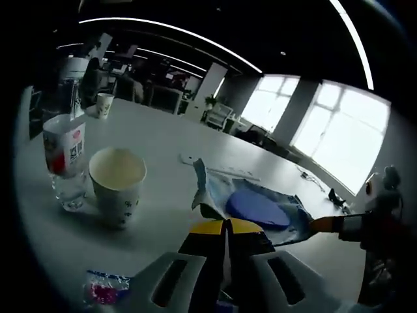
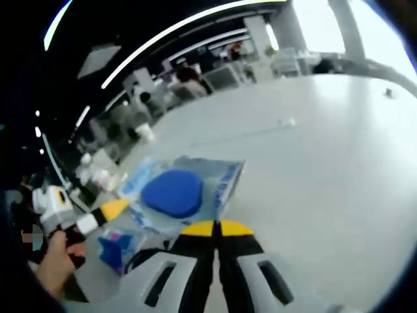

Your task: Arrange the tabletop items into an orderly group along one side of the table until the central work area is clear of visible clutter.

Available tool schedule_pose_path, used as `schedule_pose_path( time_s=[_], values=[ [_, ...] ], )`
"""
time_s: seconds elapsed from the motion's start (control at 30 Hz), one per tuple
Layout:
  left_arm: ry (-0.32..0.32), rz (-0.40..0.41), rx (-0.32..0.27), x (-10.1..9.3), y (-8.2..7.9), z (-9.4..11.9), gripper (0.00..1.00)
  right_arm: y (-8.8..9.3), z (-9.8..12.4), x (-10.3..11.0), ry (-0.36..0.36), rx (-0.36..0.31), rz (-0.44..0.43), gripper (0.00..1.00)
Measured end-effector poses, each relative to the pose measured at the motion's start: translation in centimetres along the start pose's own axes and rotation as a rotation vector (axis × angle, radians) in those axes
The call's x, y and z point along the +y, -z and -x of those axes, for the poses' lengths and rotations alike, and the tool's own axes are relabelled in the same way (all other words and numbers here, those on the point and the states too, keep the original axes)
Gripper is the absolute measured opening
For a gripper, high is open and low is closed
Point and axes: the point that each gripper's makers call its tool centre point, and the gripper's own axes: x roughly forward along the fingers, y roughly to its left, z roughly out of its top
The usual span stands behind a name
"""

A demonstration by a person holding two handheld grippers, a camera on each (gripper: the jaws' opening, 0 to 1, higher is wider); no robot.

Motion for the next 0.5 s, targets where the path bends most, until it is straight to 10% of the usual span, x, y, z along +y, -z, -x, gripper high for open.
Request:
schedule_pose_path(
  time_s=[0.5],
  values=[
    [-0.055,0.070,0.007,2.5,1.1,0.1,0.00,0.2,-3.5,0.5,-0.045,0.052,0.015,0.00]
  ],
)
